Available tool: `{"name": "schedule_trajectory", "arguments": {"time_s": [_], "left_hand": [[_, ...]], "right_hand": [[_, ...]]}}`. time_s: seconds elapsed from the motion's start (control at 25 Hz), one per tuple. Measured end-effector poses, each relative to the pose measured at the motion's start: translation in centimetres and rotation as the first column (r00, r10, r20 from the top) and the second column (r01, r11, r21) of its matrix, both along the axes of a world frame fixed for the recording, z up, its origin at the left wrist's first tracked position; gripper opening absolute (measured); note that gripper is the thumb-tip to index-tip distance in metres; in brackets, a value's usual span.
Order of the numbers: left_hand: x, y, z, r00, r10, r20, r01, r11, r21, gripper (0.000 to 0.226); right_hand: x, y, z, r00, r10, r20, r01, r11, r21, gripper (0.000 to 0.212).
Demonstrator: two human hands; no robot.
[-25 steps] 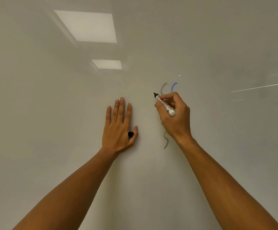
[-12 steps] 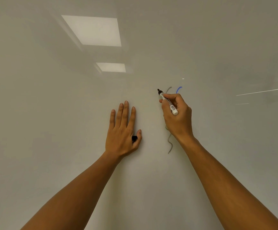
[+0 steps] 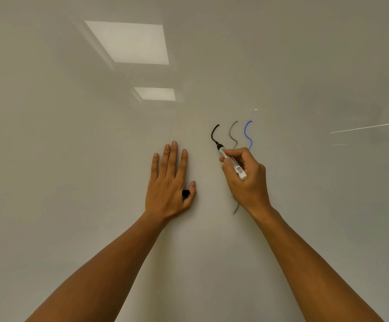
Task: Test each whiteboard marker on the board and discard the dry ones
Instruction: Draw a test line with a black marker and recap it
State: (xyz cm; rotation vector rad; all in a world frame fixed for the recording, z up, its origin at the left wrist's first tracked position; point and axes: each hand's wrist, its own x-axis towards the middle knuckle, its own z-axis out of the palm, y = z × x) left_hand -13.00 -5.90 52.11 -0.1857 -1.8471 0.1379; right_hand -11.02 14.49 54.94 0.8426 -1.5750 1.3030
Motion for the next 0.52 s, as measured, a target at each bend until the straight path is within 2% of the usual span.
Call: {"name": "schedule_trajectory", "arguments": {"time_s": [0.12, 0.28, 0.52], "left_hand": [[0.0, 0.0, 0.0, 1.000, 0.000, -0.001, 0.000, 1.000, -0.001, 0.082], [-0.1, -0.1, 0.0, 1.000, 0.011, 0.005, -0.011, 1.000, 0.003, 0.082], [0.1, 0.0, -0.1, 1.000, 0.015, 0.016, -0.015, 1.000, 0.002, 0.082]], "right_hand": [[0.0, 0.1, -1.3, 1.000, 0.004, 0.005, -0.004, 1.000, 0.002, 0.015], [0.2, -0.1, -3.9, 1.000, -0.007, 0.008, 0.006, 0.994, 0.110, 0.017], [0.2, 0.7, -7.4, 0.998, 0.022, 0.055, -0.025, 0.999, 0.046, 0.017]]}}
